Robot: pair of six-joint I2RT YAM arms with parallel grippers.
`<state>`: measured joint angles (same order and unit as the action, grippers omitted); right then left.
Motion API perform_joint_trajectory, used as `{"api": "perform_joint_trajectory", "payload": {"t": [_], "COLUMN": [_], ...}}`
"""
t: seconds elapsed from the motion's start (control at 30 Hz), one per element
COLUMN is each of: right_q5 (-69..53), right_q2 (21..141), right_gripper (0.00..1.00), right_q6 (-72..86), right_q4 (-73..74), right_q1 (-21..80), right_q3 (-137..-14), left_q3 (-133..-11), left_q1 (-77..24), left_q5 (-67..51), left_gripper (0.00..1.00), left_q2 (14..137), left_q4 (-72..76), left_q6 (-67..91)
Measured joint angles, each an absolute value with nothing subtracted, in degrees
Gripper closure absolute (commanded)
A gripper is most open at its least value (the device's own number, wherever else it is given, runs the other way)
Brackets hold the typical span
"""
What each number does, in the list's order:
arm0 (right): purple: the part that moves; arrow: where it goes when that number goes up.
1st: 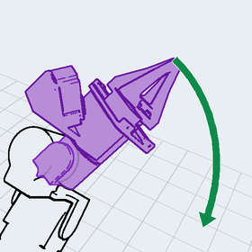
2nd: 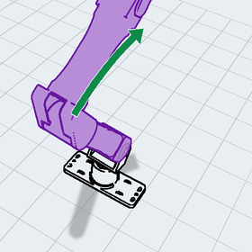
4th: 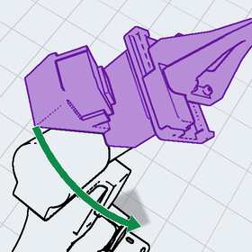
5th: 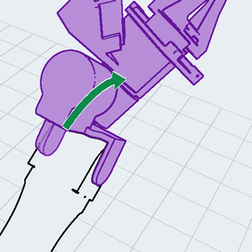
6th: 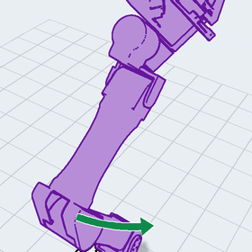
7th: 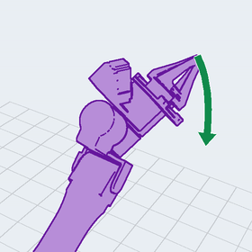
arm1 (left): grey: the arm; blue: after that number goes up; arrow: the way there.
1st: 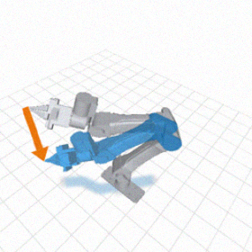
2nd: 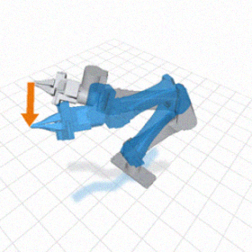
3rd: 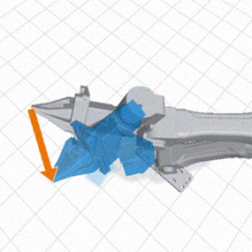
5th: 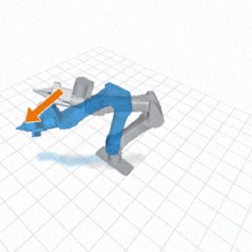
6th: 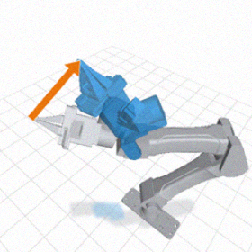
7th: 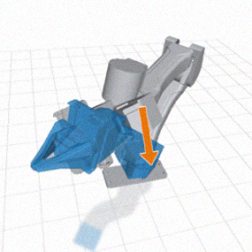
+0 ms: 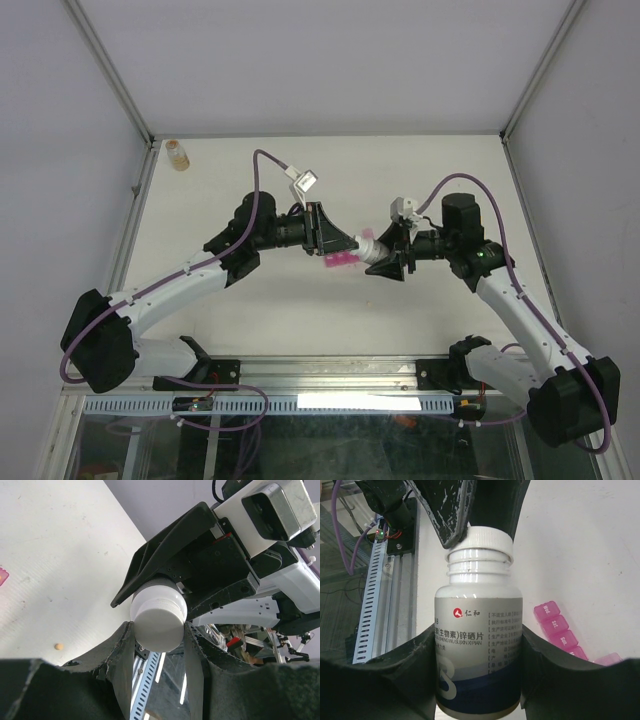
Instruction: Sort the pills into containers
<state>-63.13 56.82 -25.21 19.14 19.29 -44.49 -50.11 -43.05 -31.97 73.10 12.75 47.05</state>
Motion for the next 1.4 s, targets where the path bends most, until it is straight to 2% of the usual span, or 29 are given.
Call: {"api": "perform_joint_trajectory", "payload": {"t": [1.07, 1.4], "right_q5": [-63.35, -68.34], "right_q2": [58.37, 58.46], "right_gripper": [1.0, 1.0], "right_q6": [-21.91, -17.41], "right_q4": [21.02, 19.59], "right_q1": [19.18, 18.17], "right_q3": [-44.77, -42.92], "left_q3": [-55.16, -55.16], "left_q1": [-44.6, -45.1], "left_q5": [-31.55, -36.58], "left_gripper": [0.78, 0.77], "left_q2": [75.61, 75.83], "left_q4": [4.29, 5.19], "left_q6": [37.5, 25.54]}}
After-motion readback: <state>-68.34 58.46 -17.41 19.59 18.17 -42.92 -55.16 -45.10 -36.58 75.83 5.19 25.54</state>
